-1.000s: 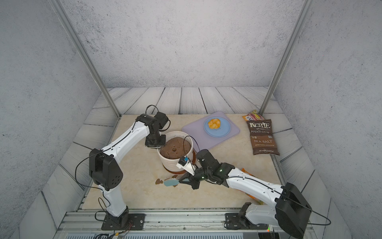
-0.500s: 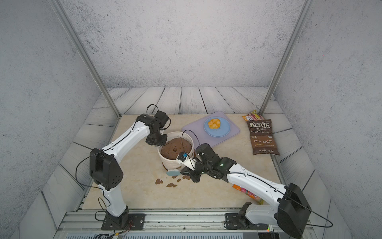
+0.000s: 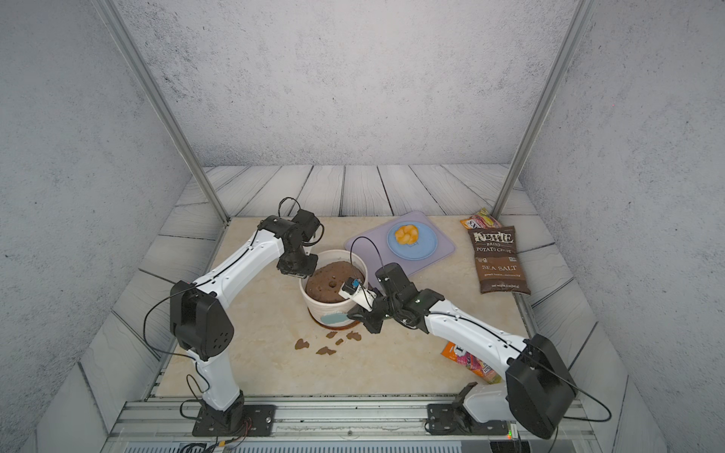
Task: Scrub the dried mud off the ceramic pot
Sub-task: Rotate the pot on the tray.
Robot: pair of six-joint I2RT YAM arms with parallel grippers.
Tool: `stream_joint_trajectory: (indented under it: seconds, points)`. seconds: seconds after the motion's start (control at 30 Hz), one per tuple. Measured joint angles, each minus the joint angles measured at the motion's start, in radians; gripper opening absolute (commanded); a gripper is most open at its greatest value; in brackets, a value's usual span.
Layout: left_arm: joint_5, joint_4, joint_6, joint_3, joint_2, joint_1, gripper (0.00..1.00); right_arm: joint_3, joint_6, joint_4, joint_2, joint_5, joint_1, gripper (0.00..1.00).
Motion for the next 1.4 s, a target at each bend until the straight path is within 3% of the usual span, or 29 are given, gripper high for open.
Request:
stream_joint_trajectory:
  seconds: [0.53, 0.77, 1.03, 1.4]
  points:
    - [0.006, 0.002, 0.007, 0.000, 0.000, 0.002, 0.04, -0.123, -0.011, 0.053, 0.029, 0.025, -0.011, 0.00]
    - [0.008, 0.001, 0.009, 0.003, 0.000, 0.002, 0.06, -0.165, 0.016, 0.044, -0.029, 0.021, -0.008, 0.00]
    - [0.010, -0.001, 0.010, 0.006, 0.001, 0.002, 0.06, -0.150, 0.039, 0.022, -0.153, 0.008, 0.000, 0.00]
    - [0.010, -0.001, 0.012, 0.006, 0.002, 0.002, 0.06, -0.082, 0.014, 0.027, -0.083, 0.013, -0.023, 0.00]
